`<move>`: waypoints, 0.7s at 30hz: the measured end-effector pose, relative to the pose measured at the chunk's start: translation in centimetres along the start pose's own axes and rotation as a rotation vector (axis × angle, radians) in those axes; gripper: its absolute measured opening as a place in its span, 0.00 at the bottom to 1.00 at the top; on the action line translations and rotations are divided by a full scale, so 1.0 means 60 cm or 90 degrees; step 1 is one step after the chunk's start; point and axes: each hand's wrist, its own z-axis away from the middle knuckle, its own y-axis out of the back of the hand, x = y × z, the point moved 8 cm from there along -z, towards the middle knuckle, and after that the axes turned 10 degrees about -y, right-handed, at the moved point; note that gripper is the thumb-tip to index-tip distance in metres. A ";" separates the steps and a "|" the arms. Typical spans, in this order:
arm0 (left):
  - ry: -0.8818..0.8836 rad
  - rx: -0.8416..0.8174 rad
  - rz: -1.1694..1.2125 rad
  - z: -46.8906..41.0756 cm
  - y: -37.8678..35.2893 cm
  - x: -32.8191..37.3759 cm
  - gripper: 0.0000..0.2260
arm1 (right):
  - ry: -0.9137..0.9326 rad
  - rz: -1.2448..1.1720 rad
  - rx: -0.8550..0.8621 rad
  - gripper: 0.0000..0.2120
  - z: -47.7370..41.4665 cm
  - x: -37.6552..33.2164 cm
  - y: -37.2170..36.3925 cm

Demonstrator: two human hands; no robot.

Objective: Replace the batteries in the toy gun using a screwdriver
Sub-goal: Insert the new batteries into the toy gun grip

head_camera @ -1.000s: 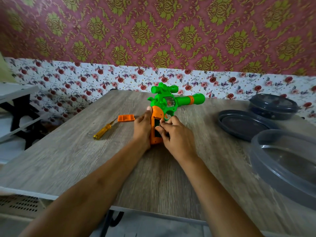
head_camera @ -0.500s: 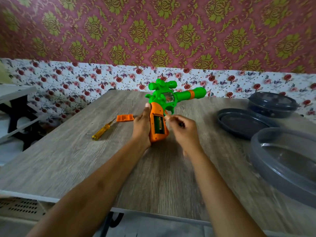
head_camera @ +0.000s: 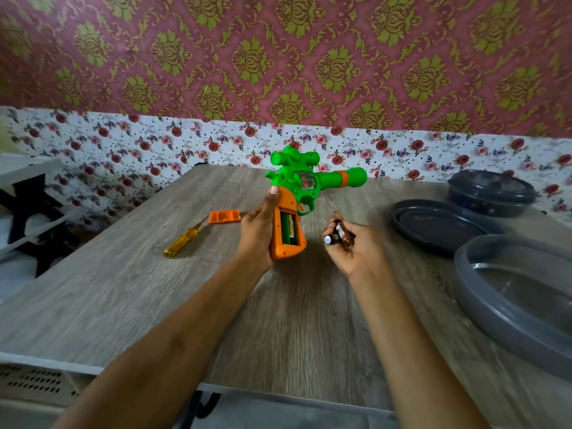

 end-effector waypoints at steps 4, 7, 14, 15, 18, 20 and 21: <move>0.002 0.004 -0.002 0.002 -0.001 0.000 0.13 | 0.020 -0.044 0.017 0.06 0.004 -0.003 0.001; 0.000 0.000 -0.001 0.003 -0.003 0.000 0.13 | 0.027 -0.034 0.032 0.04 0.018 -0.002 -0.001; 0.000 0.006 -0.005 0.002 -0.001 0.000 0.16 | 0.034 0.151 0.082 0.11 0.018 0.005 0.002; 0.001 0.006 -0.005 0.002 -0.001 -0.001 0.15 | 0.073 0.231 0.126 0.12 0.023 -0.002 0.005; 0.005 0.013 -0.010 0.002 0.001 -0.001 0.13 | 0.180 0.422 0.200 0.10 0.034 -0.020 0.002; 0.005 0.019 -0.012 0.001 0.003 -0.003 0.15 | 0.165 0.458 0.191 0.10 0.032 -0.016 -0.001; 0.006 0.021 -0.014 0.001 0.004 -0.004 0.16 | 0.140 0.461 0.175 0.10 0.030 -0.010 -0.002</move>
